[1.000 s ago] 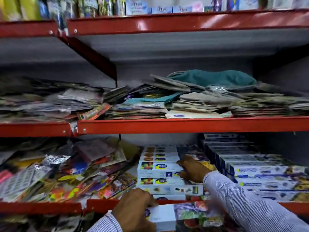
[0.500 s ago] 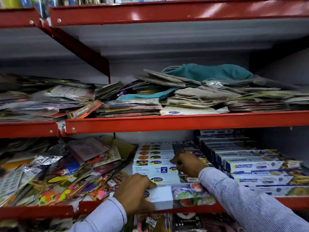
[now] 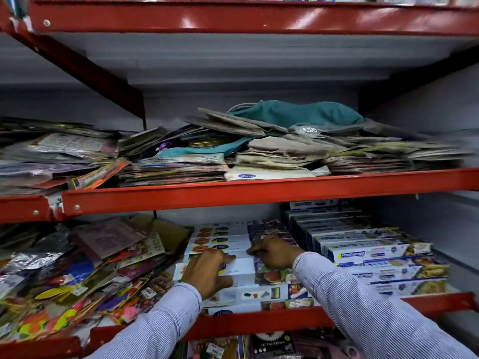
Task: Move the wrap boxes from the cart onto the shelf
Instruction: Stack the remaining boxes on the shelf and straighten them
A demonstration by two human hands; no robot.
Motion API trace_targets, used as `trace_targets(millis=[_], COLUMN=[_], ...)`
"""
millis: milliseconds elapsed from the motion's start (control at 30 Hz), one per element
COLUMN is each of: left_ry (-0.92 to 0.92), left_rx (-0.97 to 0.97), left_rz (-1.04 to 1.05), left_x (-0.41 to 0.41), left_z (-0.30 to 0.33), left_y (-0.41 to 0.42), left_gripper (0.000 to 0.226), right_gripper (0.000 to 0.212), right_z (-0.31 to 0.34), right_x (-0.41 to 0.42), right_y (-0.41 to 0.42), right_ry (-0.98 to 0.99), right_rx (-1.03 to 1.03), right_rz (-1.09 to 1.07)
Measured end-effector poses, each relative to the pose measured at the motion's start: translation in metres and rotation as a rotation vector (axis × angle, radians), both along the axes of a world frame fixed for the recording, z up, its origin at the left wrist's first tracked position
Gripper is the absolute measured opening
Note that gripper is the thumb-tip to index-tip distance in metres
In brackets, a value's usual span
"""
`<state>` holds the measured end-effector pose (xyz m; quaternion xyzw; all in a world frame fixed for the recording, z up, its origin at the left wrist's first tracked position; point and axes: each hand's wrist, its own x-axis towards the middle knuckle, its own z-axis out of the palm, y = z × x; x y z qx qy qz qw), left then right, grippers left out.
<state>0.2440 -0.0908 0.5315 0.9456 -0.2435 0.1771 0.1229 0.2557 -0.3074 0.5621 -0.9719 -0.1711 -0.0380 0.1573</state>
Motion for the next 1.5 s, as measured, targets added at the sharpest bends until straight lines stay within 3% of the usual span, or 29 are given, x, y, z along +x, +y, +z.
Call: trace_targets(millis=[233,433,933,1233,1500], left_ry=[-0.124,-0.121,-0.134,-0.350,-0.377], left_rx=[-0.079,-0.053,-0.003,0.205,0.257], left_rz=[-0.047,-0.047,-0.054,0.094,0.135], left_x=[0.002,0.000,0.004,-0.012,0.003], left_z=[-0.034,-0.048,-0.045,-0.062,-0.075], left_y=[0.002,0.001,-0.008,-0.002,0.006], left_gripper=[0.043,0.044,0.049,0.065,0.079], right_gripper=[0.023,0.051,0.053,0.063,0.069], right_z=[-0.033,-0.050,-0.055,-0.087,-0.112], right_x=[-0.032,-0.032,-0.024,-0.032,-0.023], right_y=[-0.016,-0.018,-0.026,-0.022,-0.021], right_ry=[-0.344,-0.359,-0.323,-0.593,-0.663], right_rx=[-0.010,-0.094,-0.113,-0.241,-0.323], right_rz=[0.018,-0.003,0.026,-0.109,-0.164])
